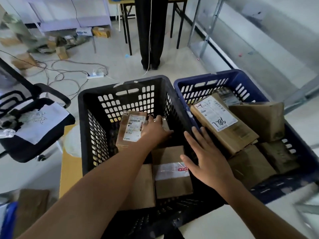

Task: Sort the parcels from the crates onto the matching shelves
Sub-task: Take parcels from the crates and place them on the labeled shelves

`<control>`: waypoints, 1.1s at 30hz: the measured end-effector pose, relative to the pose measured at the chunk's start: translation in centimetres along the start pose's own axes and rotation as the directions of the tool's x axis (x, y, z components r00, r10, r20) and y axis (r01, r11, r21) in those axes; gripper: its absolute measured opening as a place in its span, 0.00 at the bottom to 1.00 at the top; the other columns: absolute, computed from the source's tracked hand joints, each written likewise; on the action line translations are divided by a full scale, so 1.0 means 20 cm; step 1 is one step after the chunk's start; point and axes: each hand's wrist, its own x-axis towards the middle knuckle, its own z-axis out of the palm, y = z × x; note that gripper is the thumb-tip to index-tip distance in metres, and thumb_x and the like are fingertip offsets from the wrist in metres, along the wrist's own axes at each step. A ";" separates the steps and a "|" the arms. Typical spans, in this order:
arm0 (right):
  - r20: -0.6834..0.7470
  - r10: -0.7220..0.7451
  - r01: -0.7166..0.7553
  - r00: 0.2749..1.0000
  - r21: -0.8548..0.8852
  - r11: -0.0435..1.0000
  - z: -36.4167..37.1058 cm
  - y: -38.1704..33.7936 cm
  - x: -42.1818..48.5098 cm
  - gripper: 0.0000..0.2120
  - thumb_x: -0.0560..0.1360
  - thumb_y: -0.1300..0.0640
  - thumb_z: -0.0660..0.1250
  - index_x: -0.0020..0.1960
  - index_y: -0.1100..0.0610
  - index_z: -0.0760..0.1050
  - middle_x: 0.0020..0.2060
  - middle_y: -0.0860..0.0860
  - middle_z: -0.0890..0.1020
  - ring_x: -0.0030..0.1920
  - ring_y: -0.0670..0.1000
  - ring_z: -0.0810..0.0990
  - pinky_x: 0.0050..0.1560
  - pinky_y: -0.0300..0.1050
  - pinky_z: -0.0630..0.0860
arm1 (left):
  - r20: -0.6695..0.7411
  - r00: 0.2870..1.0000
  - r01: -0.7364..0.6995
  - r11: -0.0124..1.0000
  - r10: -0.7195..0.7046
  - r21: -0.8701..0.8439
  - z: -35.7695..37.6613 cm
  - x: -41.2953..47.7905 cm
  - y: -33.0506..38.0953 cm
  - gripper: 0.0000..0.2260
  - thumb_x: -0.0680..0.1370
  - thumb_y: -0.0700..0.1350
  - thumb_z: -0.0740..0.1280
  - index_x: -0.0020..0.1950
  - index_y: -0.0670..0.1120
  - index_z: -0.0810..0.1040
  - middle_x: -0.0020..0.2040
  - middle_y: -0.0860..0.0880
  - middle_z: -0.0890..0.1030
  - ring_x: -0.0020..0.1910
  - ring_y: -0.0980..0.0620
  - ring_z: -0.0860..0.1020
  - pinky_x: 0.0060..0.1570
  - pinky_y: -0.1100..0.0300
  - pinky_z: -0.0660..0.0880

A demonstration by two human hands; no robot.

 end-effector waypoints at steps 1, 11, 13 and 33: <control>-0.012 -0.002 0.002 1.000 -0.009 1.000 0.00 -0.01 0.00 0.37 0.80 0.30 0.49 0.85 0.43 0.51 0.85 0.45 0.49 0.83 0.47 0.37 0.79 0.56 0.64 | -0.002 1.000 0.010 1.000 -0.010 -0.022 0.01 -0.01 0.01 0.43 0.72 0.65 0.73 0.79 0.51 0.57 0.79 0.41 0.60 0.74 0.31 0.65 0.68 0.35 0.70; 0.014 0.026 -0.024 1.000 -0.082 0.996 0.01 -0.01 0.00 0.38 0.79 0.28 0.46 0.85 0.42 0.48 0.85 0.44 0.48 0.83 0.47 0.36 0.77 0.52 0.62 | -0.180 0.978 -0.155 0.945 0.105 -0.288 -0.19 -0.19 -0.10 0.46 0.70 0.60 0.74 0.82 0.57 0.53 0.80 0.52 0.55 0.73 0.39 0.66 0.63 0.42 0.76; 0.051 0.034 -0.029 0.998 -0.106 0.994 -0.01 -0.02 -0.01 0.38 0.79 0.28 0.44 0.85 0.42 0.45 0.85 0.44 0.46 0.83 0.46 0.34 0.80 0.52 0.57 | -0.245 0.958 -0.241 0.886 0.151 -0.396 -0.26 -0.31 -0.13 0.46 0.68 0.61 0.73 0.81 0.59 0.54 0.78 0.56 0.56 0.70 0.47 0.67 0.60 0.52 0.77; -0.163 -0.105 0.194 0.981 0.826 0.530 -0.42 -0.14 -0.63 0.26 0.79 0.35 0.67 0.73 0.40 0.65 0.56 0.17 0.72 0.57 0.21 0.71 0.50 0.19 0.70 | -0.480 0.835 -0.550 0.371 0.270 -0.748 -0.12 -1.74 0.05 0.37 0.75 0.41 0.68 0.81 0.56 0.56 0.73 0.42 0.72 0.69 0.35 0.75 0.58 0.35 0.79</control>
